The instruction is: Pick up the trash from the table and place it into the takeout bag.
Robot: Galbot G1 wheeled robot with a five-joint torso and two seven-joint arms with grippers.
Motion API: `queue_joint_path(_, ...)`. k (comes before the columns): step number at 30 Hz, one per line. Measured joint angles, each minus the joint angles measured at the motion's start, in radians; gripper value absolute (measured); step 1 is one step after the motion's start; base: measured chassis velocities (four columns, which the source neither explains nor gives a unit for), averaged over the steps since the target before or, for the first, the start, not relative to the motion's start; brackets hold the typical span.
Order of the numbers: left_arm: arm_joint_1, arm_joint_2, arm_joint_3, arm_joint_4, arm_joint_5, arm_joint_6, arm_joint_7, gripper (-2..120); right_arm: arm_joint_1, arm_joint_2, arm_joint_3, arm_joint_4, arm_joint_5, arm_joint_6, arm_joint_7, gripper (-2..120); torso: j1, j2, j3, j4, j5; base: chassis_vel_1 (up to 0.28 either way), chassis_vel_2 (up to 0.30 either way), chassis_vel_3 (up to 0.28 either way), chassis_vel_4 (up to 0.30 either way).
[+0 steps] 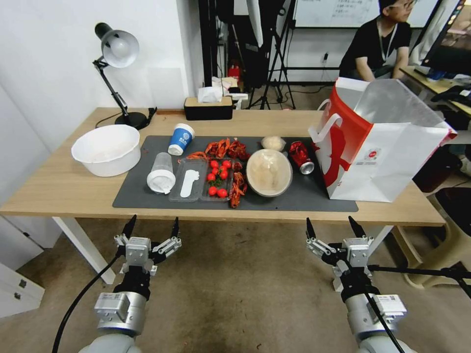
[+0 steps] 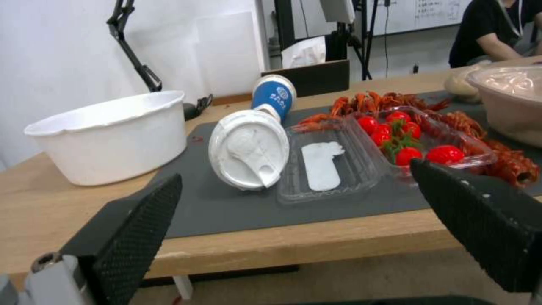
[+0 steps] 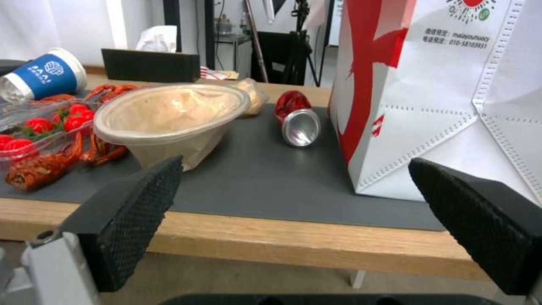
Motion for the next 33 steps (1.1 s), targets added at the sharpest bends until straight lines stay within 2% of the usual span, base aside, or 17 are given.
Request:
queue_joint_path(17,0.000,0.000,0.000,0.000,0.000,0.000,0.000,100,0.000,0.000,0.000,0.000,0.000,0.000,0.000,100,0.000,0.000,0.000,0.0000,0.0000,0.000,0.000,0.000,0.000)
queue_joint_path(21,-0.012,0.011,0.011,0.007,-0.017,0.014,-0.019,100,-0.002,0.005,-0.001,0.000,-0.002,-0.010,0.000,100,0.000,0.000,0.000,0.0004,0.0003,0.000,0.000,0.000,0.000)
queue_joint_path(23,-0.050,0.045,0.046,0.035,-0.070,0.059,-0.077,100,-0.011,0.032,-0.007,-0.005,-0.024,-0.062,-0.004,100,0.000,0.000,0.000,0.0004,-0.0006,0.000,0.000,0.000,0.000)
queue_joint_path(24,-0.083,0.077,0.077,0.060,-0.118,0.100,-0.128,100,-0.024,0.062,-0.017,-0.015,-0.045,-0.118,-0.010,100,0.000,0.000,0.000,-0.0007,0.0005,0.000,0.000,0.000,0.000)
queue_joint_path(25,-0.109,0.100,0.100,0.080,-0.155,0.132,-0.168,100,-0.026,0.070,-0.019,-0.017,-0.052,-0.134,-0.014,100,0.000,0.000,0.000,-0.0006,0.0002,0.000,0.000,0.000,0.000)
queue_joint_path(27,-0.124,0.114,0.113,0.091,-0.177,0.150,-0.191,100,-0.026,0.072,-0.019,-0.017,-0.055,-0.137,-0.015,100,0.000,0.000,0.000,-0.0001,-0.0009,0.000,0.000,0.000,0.000)
queue_joint_path(28,-0.161,0.149,0.149,0.120,-0.234,0.192,-0.249,100,-0.027,0.075,-0.020,-0.016,-0.058,-0.142,-0.018,100,0.000,0.000,0.000,-0.0004,-0.0003,0.000,0.000,0.000,0.000)
queue_joint_path(33,-0.179,0.161,0.168,0.128,-0.272,0.167,-0.279,100,-0.024,0.075,-0.019,-0.006,-0.060,-0.141,-0.018,100,0.000,0.000,0.000,0.0003,0.0001,0.000,0.000,0.000,0.000)
